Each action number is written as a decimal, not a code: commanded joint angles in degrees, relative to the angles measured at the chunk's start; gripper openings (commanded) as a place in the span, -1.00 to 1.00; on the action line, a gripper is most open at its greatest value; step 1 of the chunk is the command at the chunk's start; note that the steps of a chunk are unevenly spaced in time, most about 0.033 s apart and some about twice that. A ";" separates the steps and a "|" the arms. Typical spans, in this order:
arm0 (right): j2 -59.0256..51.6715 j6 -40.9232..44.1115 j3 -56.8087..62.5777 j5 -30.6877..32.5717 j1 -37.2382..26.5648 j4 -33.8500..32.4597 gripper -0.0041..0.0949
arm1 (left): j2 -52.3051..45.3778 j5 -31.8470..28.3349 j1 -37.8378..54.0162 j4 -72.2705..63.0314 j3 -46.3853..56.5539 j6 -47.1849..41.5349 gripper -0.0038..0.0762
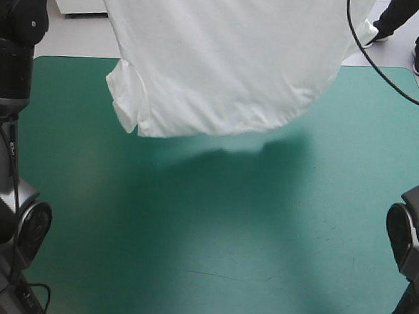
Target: Fold the cloth
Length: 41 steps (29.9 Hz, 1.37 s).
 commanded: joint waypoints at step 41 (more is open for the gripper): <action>-3.52 -26.63 36.70 50.43 -3.16 30.04 -0.95 | 2.87 69.52 7.77 -15.35 26.96 -15.33 -0.93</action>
